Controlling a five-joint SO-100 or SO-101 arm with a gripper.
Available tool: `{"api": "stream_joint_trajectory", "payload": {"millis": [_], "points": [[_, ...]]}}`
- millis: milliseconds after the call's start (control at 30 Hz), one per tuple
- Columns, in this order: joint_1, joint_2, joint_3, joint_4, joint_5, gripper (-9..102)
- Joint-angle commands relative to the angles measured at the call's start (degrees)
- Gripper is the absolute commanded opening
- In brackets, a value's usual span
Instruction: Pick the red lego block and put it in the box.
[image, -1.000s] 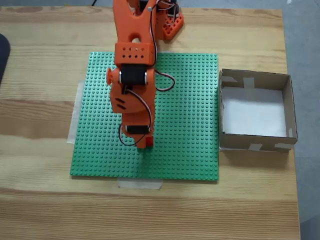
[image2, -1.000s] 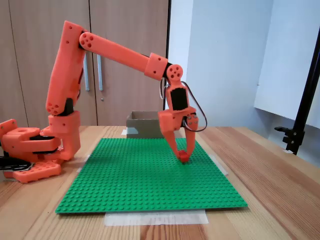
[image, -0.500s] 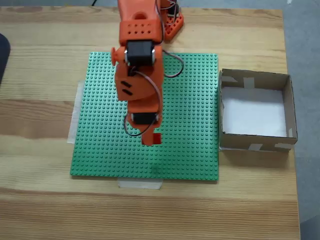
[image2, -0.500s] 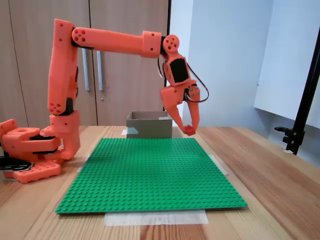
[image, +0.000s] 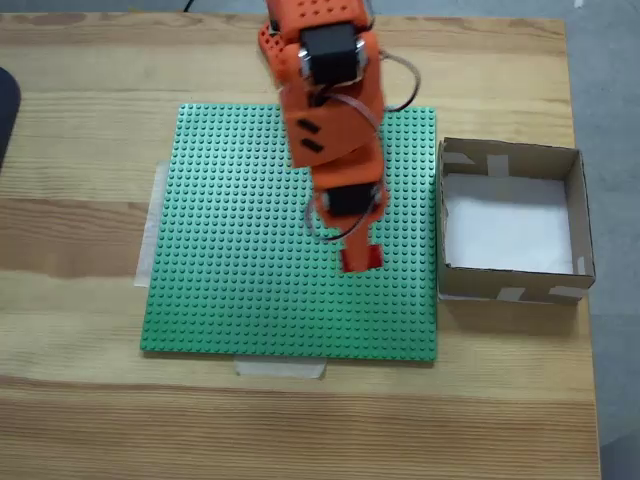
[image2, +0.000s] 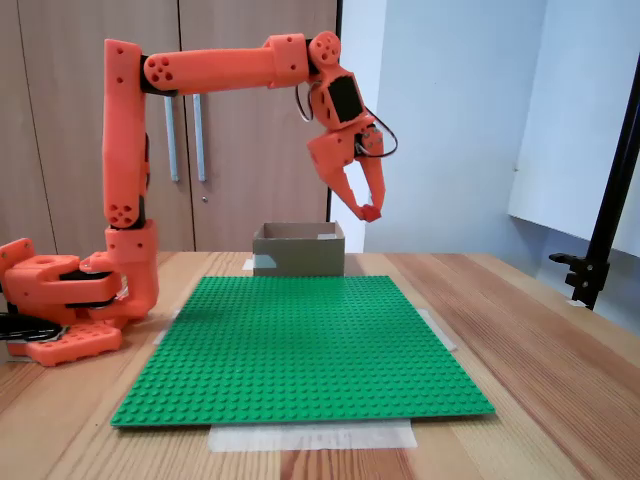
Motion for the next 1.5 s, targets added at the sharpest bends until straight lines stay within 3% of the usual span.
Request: {"api": "stream_joint_trajectory", "payload": {"millis": [0, 867, 1467], "points": [[-2.5, 3.3, -4.0, 1.1, 1.0, 6], [-25.4, 4.6, -2.5, 0.6, 6.2, 5], [-27.9, 2.7, 5.0, -4.3, 6.4, 6]]}}
